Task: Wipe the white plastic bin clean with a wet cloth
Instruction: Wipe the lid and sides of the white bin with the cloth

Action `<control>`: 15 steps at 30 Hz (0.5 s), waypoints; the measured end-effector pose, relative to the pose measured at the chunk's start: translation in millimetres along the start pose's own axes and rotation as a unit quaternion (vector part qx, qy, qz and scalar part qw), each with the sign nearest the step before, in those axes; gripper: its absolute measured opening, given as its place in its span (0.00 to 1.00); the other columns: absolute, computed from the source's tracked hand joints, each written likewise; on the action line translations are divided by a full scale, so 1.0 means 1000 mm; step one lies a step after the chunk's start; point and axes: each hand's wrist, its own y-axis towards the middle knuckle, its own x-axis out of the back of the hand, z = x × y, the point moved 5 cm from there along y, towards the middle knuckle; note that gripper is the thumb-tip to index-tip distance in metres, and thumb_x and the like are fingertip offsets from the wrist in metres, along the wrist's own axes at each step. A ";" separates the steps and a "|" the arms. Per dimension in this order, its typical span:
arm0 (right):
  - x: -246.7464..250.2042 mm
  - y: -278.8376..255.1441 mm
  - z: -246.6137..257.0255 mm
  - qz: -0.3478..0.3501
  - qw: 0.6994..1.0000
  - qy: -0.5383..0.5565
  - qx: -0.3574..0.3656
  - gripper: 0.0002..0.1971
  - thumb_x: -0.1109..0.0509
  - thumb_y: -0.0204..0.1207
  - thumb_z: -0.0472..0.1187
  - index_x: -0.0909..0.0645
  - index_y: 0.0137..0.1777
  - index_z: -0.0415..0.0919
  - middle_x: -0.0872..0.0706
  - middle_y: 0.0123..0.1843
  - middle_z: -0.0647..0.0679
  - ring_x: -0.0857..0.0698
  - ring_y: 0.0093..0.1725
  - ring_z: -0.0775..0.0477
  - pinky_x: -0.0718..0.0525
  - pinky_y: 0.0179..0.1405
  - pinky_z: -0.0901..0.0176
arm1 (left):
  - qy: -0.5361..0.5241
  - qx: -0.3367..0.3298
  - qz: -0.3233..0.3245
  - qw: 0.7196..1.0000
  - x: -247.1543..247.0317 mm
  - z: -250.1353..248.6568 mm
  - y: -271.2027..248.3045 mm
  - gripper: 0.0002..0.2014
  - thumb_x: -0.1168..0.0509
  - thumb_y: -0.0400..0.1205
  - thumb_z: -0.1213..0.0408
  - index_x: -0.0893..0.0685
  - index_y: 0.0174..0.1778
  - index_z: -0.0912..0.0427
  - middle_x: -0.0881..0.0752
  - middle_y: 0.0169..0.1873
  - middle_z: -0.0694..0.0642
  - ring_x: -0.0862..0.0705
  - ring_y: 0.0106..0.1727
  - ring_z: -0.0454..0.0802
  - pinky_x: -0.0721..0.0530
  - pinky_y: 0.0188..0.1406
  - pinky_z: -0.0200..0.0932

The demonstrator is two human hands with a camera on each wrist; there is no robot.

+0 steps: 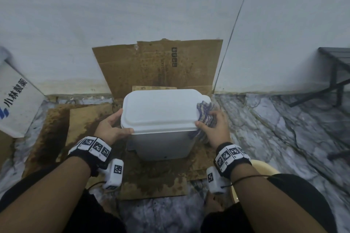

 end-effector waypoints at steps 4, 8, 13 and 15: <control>-0.003 -0.006 -0.002 0.009 1.000 -0.014 -0.004 0.28 0.19 0.69 0.49 0.21 0.68 0.44 0.31 0.75 0.48 0.29 0.71 0.50 0.31 0.72 0.57 | -0.012 0.002 -0.006 1.000 0.000 -0.001 -0.002 0.59 0.10 0.38 0.53 0.20 0.71 0.39 0.18 0.69 0.39 0.22 0.73 0.51 0.20 0.67 0.66; 0.000 -0.006 -0.004 0.015 0.999 -0.021 -0.026 0.29 0.19 0.68 0.51 0.21 0.69 0.47 0.31 0.76 0.49 0.28 0.73 0.47 0.28 0.75 0.46 | -0.008 -0.002 -0.014 1.000 0.000 -0.002 -0.001 0.59 0.11 0.36 0.51 0.20 0.71 0.39 0.17 0.68 0.40 0.21 0.72 0.51 0.20 0.68 0.66; 0.000 -0.006 -0.005 0.020 0.999 -0.020 -0.043 0.29 0.18 0.67 0.49 0.19 0.67 0.46 0.26 0.70 0.47 0.22 0.67 0.45 0.23 0.71 0.44 | -0.015 -0.002 -0.022 1.000 0.001 -0.003 -0.003 0.59 0.11 0.36 0.53 0.20 0.70 0.41 0.17 0.68 0.41 0.22 0.73 0.53 0.21 0.68 0.67; 0.001 -0.004 -0.008 0.031 0.998 -0.022 -0.045 0.23 0.18 0.66 0.48 0.17 0.60 0.48 0.21 0.65 0.46 0.19 0.62 0.45 0.20 0.67 0.41 | -0.011 -0.005 -0.030 0.999 -0.002 -0.008 -0.007 0.53 0.11 0.47 0.61 0.20 0.72 0.45 0.18 0.70 0.43 0.23 0.74 0.53 0.22 0.70 0.65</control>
